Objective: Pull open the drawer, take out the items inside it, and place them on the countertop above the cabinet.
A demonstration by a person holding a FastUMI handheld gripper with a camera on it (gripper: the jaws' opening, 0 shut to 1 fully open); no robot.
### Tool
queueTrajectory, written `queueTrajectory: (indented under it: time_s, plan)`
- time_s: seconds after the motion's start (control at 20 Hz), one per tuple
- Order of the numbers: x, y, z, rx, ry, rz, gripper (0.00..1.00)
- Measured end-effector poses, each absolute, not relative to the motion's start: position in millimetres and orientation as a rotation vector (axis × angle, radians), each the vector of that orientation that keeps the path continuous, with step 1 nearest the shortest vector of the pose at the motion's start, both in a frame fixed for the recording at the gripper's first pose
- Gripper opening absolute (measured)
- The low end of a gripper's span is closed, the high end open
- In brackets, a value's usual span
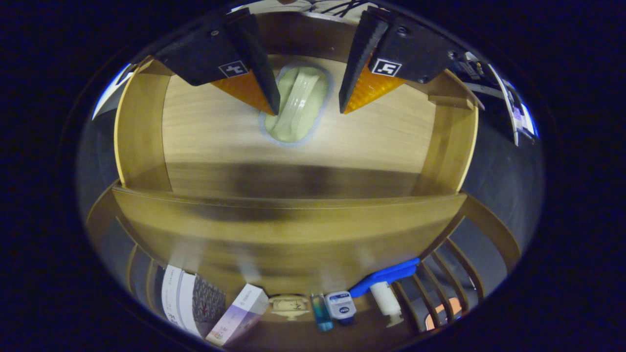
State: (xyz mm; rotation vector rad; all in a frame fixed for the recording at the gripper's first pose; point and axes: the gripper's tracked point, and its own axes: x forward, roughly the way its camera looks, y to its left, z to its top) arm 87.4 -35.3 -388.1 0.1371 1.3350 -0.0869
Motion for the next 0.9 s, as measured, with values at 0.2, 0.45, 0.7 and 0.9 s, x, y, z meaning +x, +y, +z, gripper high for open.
queueTrajectory:
  time_s: [0.2,0.45,0.7,0.9]
  plan:
    - [88,-43,-405,0.144,1.384,-0.132,0.68]
    - [91,-54,-411,0.131,1.387,-0.181,0.45]
    - [93,-55,-407,0.149,1.345,-0.184,0.26]
    - [100,-55,-384,0.206,1.288,-0.182,0.18]
